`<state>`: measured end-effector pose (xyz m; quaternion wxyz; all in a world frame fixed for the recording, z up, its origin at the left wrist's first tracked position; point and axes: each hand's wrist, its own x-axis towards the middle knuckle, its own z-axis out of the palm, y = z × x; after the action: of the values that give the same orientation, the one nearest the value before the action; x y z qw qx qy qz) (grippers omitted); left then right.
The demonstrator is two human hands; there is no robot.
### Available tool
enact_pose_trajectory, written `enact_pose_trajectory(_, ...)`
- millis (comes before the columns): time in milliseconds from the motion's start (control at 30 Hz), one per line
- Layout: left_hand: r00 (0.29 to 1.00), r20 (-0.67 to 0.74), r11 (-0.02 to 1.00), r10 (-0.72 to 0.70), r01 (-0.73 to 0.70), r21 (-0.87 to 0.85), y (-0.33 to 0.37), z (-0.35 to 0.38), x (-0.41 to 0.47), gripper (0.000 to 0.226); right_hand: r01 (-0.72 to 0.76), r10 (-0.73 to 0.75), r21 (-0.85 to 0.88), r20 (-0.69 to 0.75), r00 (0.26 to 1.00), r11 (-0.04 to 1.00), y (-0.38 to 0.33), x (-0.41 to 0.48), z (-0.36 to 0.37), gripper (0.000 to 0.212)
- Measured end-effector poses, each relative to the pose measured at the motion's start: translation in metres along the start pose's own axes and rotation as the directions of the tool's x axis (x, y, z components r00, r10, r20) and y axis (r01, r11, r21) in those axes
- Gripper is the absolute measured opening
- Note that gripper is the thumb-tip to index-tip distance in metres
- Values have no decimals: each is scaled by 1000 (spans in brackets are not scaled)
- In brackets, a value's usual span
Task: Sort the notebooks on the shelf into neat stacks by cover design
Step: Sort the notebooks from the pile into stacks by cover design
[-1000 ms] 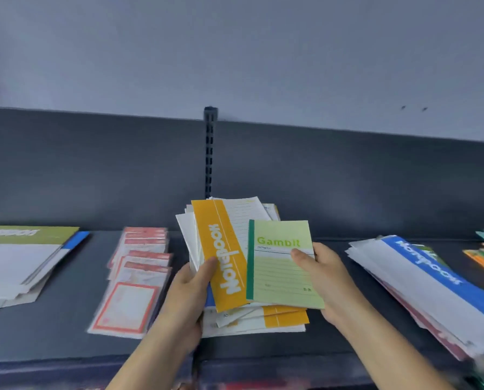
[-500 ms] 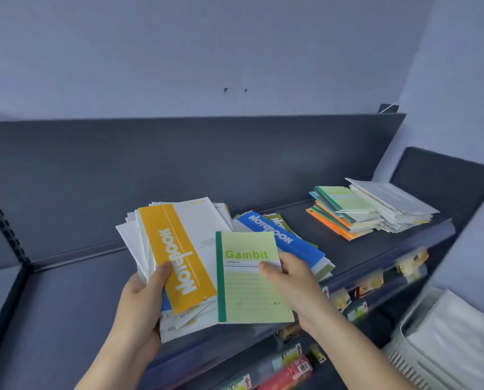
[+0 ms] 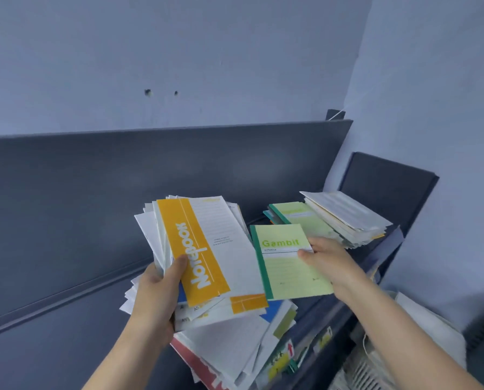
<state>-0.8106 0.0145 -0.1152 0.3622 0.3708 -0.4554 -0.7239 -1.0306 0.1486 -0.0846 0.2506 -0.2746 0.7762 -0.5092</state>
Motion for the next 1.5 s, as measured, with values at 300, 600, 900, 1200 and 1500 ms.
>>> enact_pose_trajectory(300, 999, -11, 999, -35, 35, 34, -10, 33, 38, 22, 141, -149, -49, -300, 942, 989, -14, 126, -53, 24)
enact_pose_trajectory(600, 983, -186, 999, -4, -3, -34, -20, 71, 33, 25, 287, -329, -660, 64, 942, 694, 5, 189, -57, 36)
enact_pose_trajectory(900, 930, -354, 991, 102, -124, -41, -32, 96, 2, 44, 55, -81, 61, 602, 794, 997, 12, 127, 37, 38)
enact_pose_trajectory(1200, 867, -481, 989, 130, -148, 1, -38, 68, -19, 17, -241, 66, 183, 650, 757, 953, 37, 134, 54, 20)
enact_pose_trajectory(1500, 881, -460, 985, 109, -157, -67, -38, 39, -32, 51, -239, -6, 240, 717, 697, 941, 29, 116, 67, 27)
